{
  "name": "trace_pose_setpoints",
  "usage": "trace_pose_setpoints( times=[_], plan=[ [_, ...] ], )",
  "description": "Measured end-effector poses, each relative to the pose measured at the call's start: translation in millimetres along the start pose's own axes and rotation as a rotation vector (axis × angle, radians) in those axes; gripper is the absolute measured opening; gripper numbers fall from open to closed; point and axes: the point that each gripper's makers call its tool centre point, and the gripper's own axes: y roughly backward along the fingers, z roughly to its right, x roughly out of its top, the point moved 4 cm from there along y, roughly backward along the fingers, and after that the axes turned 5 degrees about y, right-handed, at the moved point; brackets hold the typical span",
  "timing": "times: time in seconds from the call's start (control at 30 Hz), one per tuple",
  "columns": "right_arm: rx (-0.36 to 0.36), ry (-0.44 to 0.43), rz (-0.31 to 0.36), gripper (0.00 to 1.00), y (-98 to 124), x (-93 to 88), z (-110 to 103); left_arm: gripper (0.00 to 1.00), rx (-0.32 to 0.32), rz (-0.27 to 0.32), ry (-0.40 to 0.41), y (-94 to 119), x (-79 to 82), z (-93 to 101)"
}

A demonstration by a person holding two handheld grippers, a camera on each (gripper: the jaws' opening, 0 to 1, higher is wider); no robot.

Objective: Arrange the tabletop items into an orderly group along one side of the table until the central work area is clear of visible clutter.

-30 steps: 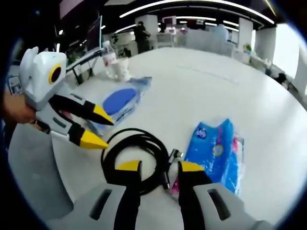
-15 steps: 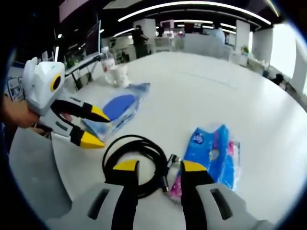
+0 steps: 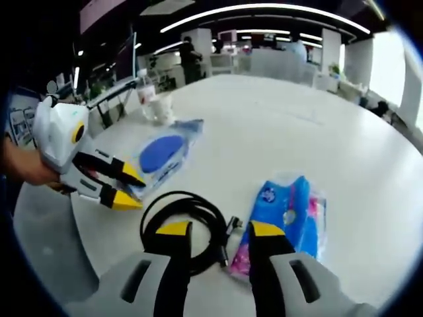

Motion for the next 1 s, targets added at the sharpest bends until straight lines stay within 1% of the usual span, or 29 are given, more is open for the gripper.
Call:
trace_pose_setpoints(
  times=[0.07,0.2,0.33,0.57,0.83,1.0],
  plan=[
    [-0.003,-0.004,0.000,0.31,0,-0.3,1,0.21,-0.002,0.002,-0.008,0,0.2,-0.6],
    [-0.003,-0.012,-0.001,0.31,1,-0.5,1,0.13,-0.019,-0.002,-0.006,2,-0.9,-0.9],
    [-0.003,-0.012,0.005,0.31,1,0.5,0,0.13,-0.034,-0.007,-0.013,3,-4.4,-1.1],
    [-0.001,-0.017,0.002,0.30,1,-0.8,-2,0.10,-0.075,-0.016,-0.062,5,-8.3,3.1],
    [0.005,-0.011,0.006,0.30,0,2.3,-5,0.10,-0.112,-0.013,-0.052,10,-14.2,5.9],
    [0.011,-0.006,0.006,0.30,-2,3.0,-9,0.10,-0.132,-0.023,-0.041,15,-19.2,6.2]
  ],
)
